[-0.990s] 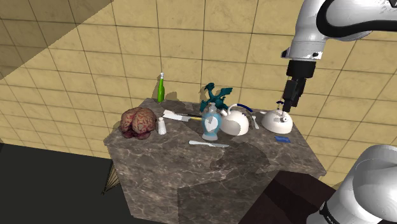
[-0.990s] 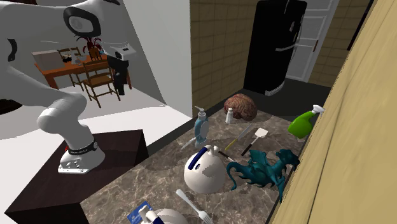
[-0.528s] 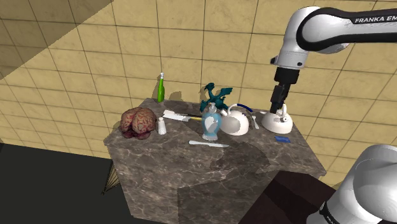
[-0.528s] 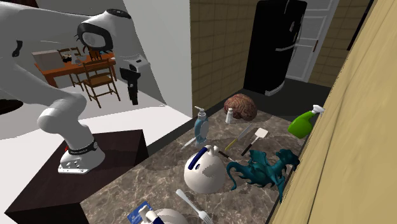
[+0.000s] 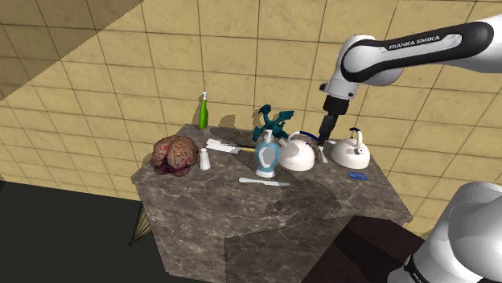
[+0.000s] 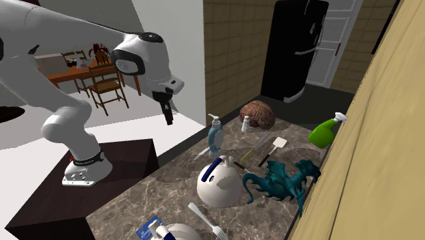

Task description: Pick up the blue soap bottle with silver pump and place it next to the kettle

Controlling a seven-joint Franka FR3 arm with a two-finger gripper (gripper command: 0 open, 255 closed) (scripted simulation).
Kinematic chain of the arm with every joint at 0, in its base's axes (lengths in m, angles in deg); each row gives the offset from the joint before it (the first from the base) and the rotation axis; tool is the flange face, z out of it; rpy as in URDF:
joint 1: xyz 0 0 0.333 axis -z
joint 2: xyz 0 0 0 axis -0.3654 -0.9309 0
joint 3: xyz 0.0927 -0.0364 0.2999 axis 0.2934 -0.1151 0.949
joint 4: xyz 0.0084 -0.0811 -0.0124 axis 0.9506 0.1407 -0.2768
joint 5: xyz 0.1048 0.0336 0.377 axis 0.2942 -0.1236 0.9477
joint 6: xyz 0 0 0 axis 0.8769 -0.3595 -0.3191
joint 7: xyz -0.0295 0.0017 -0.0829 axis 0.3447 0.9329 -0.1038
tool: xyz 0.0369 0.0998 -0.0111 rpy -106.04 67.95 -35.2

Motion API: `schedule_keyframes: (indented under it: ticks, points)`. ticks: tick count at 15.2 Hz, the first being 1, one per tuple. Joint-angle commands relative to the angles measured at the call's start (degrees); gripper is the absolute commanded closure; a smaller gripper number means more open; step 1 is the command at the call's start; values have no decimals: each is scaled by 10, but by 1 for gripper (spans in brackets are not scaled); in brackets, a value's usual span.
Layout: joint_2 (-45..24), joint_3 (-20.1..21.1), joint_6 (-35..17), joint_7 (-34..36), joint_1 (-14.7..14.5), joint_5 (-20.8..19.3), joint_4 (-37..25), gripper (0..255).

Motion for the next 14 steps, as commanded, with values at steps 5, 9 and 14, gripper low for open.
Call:
schedule_keyframes:
  ticks: [5, 9, 14]
  points:
    - [-123, -36, -77, -113, -25, 63, -59, 0]
    - [-212, -50, -107, -193, -36, 124, -117, 0]
    - [-323, -48, -118, -286, -31, 204, -210, 0]
